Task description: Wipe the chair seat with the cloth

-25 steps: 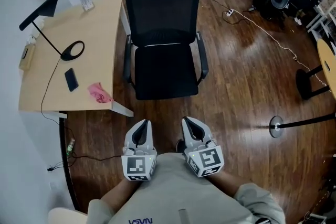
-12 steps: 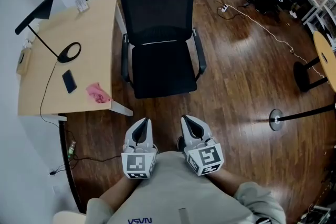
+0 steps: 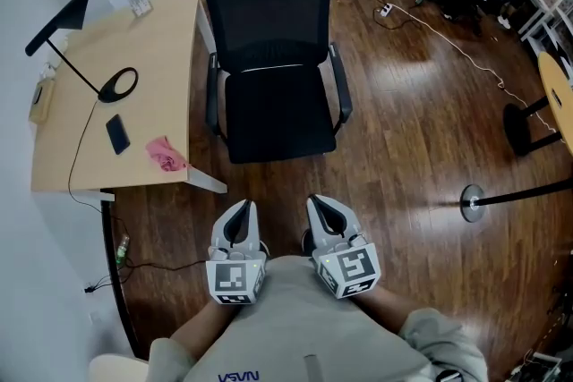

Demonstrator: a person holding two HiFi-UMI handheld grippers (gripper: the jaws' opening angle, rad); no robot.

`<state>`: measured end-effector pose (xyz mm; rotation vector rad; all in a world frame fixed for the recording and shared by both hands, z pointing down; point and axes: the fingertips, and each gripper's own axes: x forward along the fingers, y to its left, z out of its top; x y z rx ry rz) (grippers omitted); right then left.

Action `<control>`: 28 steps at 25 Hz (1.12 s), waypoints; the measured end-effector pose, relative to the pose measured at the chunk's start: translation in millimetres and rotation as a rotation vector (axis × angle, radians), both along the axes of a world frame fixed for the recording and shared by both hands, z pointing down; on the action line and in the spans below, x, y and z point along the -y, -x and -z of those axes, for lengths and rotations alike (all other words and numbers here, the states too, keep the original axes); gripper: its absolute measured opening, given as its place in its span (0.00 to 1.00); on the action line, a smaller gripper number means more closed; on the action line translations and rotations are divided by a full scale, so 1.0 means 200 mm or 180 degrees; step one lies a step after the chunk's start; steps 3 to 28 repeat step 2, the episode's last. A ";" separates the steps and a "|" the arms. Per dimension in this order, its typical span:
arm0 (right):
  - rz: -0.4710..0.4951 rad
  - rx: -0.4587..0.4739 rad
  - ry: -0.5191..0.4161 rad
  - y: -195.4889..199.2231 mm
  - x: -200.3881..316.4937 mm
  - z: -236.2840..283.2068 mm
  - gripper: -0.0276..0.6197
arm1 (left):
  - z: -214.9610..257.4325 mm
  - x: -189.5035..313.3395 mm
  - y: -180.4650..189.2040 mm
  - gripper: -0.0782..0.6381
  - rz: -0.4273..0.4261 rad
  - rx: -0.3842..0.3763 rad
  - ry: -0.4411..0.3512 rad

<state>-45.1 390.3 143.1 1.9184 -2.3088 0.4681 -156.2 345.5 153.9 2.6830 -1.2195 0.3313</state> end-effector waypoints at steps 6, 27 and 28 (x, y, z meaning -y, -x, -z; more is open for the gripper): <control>0.0011 -0.0002 0.0006 -0.01 0.00 0.00 0.04 | 0.00 0.00 -0.01 0.12 0.0011 -0.0016 0.0003; 0.0011 -0.0002 0.0006 -0.01 0.00 0.00 0.04 | 0.00 0.00 -0.01 0.12 0.0011 -0.0016 0.0003; 0.0011 -0.0002 0.0006 -0.01 0.00 0.00 0.04 | 0.00 0.00 -0.01 0.12 0.0011 -0.0016 0.0003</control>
